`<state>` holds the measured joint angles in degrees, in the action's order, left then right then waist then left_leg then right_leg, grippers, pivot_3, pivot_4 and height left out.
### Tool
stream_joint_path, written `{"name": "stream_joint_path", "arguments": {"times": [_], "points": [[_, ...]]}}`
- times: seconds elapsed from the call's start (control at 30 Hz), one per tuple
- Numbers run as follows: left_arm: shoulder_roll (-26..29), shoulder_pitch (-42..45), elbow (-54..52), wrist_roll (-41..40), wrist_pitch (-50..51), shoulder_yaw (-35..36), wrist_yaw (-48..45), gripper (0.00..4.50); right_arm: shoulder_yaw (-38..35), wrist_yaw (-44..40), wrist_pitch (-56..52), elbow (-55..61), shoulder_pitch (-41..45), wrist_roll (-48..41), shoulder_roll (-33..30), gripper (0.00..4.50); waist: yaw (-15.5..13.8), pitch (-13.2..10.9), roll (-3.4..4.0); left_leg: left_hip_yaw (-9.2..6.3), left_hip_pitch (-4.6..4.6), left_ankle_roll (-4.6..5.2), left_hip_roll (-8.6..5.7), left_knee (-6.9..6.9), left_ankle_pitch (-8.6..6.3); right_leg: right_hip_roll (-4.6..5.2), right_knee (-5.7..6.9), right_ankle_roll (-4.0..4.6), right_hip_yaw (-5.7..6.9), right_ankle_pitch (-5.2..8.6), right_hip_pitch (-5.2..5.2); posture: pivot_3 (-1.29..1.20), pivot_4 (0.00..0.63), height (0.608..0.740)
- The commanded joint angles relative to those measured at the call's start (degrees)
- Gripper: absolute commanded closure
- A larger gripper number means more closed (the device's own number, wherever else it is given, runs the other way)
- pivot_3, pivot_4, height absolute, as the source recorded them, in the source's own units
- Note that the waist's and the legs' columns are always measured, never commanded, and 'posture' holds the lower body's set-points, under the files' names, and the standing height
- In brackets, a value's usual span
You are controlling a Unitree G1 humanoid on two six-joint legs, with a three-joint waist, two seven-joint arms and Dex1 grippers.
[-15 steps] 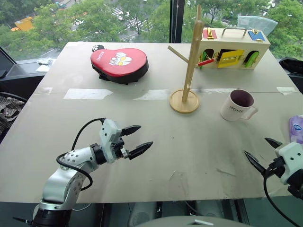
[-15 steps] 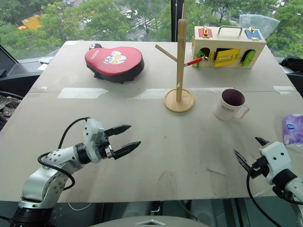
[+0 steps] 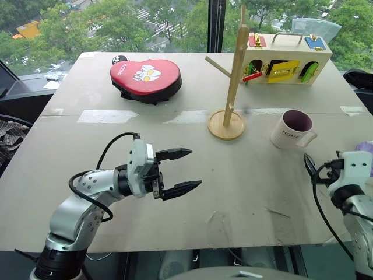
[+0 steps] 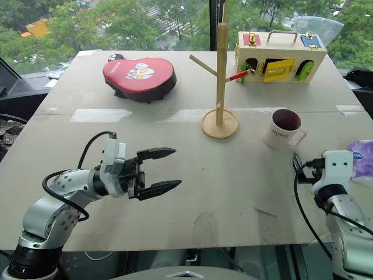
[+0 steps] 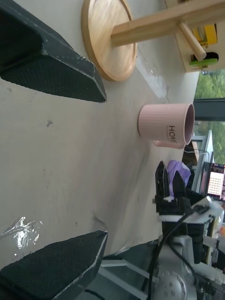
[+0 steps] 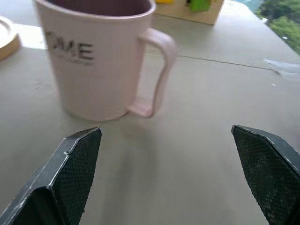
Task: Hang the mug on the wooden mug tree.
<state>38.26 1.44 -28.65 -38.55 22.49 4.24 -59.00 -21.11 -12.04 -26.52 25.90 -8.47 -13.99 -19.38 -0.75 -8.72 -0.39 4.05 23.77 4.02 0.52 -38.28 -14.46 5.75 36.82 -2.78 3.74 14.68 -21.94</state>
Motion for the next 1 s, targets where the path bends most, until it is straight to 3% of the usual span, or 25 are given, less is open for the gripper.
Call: {"name": "stream_joint_path", "arguments": {"times": [0.03,0.47,0.6,0.83,1.0], "points": [[0.64,0.71,-2.93,-1.76,-0.26,0.89,-0.48,0.05,-0.17,1.91,0.13,-2.16,3.06,0.52,0.34,0.0,-0.06,0.0,0.01,0.0,-0.01,0.0,0.0,0.0,0.0,-0.04,0.01,-0.01,0.0,0.0,0.0,0.0,0.15,0.731],[1.24,-2.56,-7.85,-2.1,0.4,1.59,3.03,0.05,4.18,5.5,2.36,-18.06,17.94,4.28,1.41,0.0,0.2,-0.06,0.09,0.06,-0.03,0.01,0.04,-0.01,0.01,-0.49,0.02,-0.2,-0.07,-0.11,-0.02,0.0,0.15,0.731],[1.27,-3.63,-8.87,-2.04,0.33,1.91,4.07,0.0,5.5,4.85,4.09,-21.78,20.06,5.0,1.45,1.04,0.13,-0.07,0.11,0.06,-0.03,0.0,0.04,0.0,0.01,-0.5,0.02,-0.21,-0.1,-0.12,-0.01,0.0,0.15,0.731],[0.64,-6.08,-7.37,-1.25,-2.1,3.03,3.61,0.0,5.41,3.72,6.19,-24.26,21.44,4.72,0.28,4.47,0.18,-0.09,0.14,0.07,-0.04,0.0,0.04,0.0,0.01,-0.52,0.02,-0.21,-0.05,-0.11,-0.02,0.0,0.15,0.731],[-2.17,-8.95,-6.99,-0.42,-4.59,4.03,5.91,0.0,7.5,-5.18,9.56,-22.79,21.4,2.49,-3.12,4.47,0.17,-0.1,0.16,0.09,-0.03,0.0,0.04,-0.01,0.01,-0.52,0.02,-0.21,-0.05,-0.12,-0.01,0.0,0.15,0.731]]}}
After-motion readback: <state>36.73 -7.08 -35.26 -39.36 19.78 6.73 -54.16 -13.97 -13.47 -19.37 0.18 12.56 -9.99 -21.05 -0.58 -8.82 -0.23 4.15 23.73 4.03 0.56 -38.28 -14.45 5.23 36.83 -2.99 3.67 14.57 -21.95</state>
